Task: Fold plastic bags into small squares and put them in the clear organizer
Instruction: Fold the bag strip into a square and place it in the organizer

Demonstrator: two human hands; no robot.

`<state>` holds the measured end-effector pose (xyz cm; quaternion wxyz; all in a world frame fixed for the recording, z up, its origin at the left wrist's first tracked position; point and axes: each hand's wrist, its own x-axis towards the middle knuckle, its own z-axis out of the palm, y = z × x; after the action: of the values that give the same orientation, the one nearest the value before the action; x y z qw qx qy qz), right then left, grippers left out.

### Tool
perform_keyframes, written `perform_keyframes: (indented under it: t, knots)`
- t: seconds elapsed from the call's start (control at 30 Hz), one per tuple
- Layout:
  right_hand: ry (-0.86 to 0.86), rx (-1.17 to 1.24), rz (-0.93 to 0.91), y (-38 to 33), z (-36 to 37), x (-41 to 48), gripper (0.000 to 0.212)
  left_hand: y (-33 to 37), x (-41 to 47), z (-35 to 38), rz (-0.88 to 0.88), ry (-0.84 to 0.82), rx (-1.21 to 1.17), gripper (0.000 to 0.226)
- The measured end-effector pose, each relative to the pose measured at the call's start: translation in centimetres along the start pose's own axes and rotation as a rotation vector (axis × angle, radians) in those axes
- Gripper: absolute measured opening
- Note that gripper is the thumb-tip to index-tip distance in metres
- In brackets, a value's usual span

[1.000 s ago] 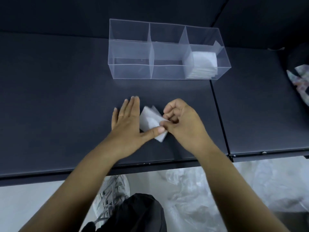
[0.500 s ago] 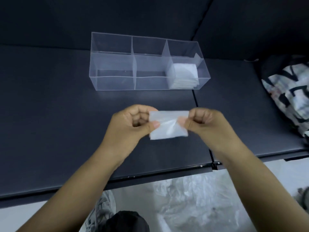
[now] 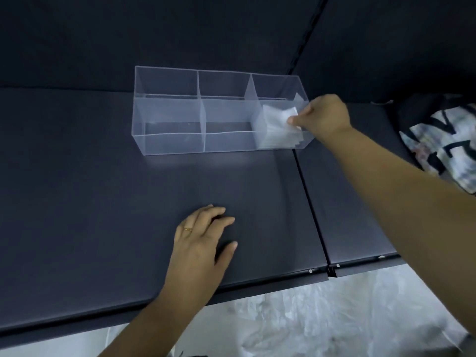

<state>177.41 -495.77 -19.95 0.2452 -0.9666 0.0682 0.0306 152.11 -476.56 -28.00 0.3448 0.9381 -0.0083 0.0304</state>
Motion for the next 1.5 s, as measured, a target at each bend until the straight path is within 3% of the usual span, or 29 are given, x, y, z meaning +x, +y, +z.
perform_keyframes:
  t: [0.07, 0.17, 0.23, 0.3, 0.43, 0.67, 0.77, 0.87, 0.97, 1.03, 1.1, 1.13, 1.2, 1.23, 1.3, 1.37, 1.43, 1.5]
  knots:
    - [0.049, -0.075, -0.049, -0.1, 0.1, -0.6, 0.027, -0.2, -0.2, 0.2, 0.027, -0.015, 0.039, 0.037]
    - [0.18, 0.018, -0.246, -0.3, 0.2, -2.0, 0.024, -0.4, -0.1, 0.3, 0.036, -0.02, 0.046, 0.036]
    - [0.087, 0.037, -0.436, -0.6, 0.4, -3.0, 0.017, -0.5, -0.1, 0.3, 0.037, -0.021, 0.057, 0.036]
    - [-0.119, -0.047, -0.517, -0.7, 1.0, -3.9, 0.023, -0.5, -0.1, 0.3, 0.044, -0.02, 0.063, 0.036]
    - [-0.336, -0.16, -0.411, -0.7, 1.8, -4.2, 0.045, -0.5, -0.2, 0.3, 0.061, -0.021, 0.084, 0.036]
    - [-0.35, -0.152, -0.345, -1.2, 1.9, -4.8, 0.06, -0.4, -0.1, 0.3, 0.101, -0.016, 0.158, 0.039]
    - [-0.199, -0.003, -0.405, -0.7, 0.9, -7.6, 0.047, -0.2, 0.1, 0.1, 0.108, -0.039, 0.205, 0.043]
    - [0.118, 0.144, -0.48, 1.6, -0.4, -14.1, 0.036, -0.1, 0.1, 0.3, 0.124, -0.053, 0.255, 0.042]
    - [0.32, 0.204, -0.36, 6.7, 0.3, -23.8, 0.024, -0.1, 0.1, 0.6, 0.137, -0.062, 0.3, 0.045]
    - [0.285, 0.183, -0.176, 10.9, 2.0, -30.2, 0.018, -0.1, 0.1, 0.8, 0.148, -0.08, 0.34, 0.05]
    - [0.091, 0.044, 0.022, 15.0, 4.3, -34.7, 0.026, -0.3, 0.1, 1.0, 0.155, -0.1, 0.379, 0.054]
    - [-0.1, -0.099, 0.103, 16.8, 5.3, -36.4, 0.045, -0.3, 0.1, 1.2, 0.162, -0.106, 0.395, 0.054]
    - [-0.468, -0.369, 0.153, 20.1, 7.1, -38.9, 0.077, -0.5, 0.1, 1.4, 0.172, -0.106, 0.415, 0.052]
    - [-0.539, -0.452, 0.111, 21.2, 7.5, -39.6, 0.076, -0.6, 0.2, 1.5, 0.175, -0.103, 0.418, 0.051]
    - [-0.519, -0.483, 0.018, 21.9, 7.4, -39.8, 0.047, -0.8, 0.2, 1.7, 0.181, -0.096, 0.416, 0.052]
    - [-0.377, -0.419, -0.021, 21.3, 6.3, -38.6, 0.026, -0.9, 0.3, 1.6, 0.177, -0.109, 0.417, 0.055]
    - [-0.235, -0.201, 0.02, 19.7, 3.7, -36.2, 0.023, -0.8, 0.4, 1.4, 0.161, -0.15, 0.418, 0.055]
    - [-0.201, 0.069, 0.12, 17.5, 0.0, -33.6, 0.029, -0.6, 0.7, 0.8, 0.114, -0.246, 0.404, 0.057]
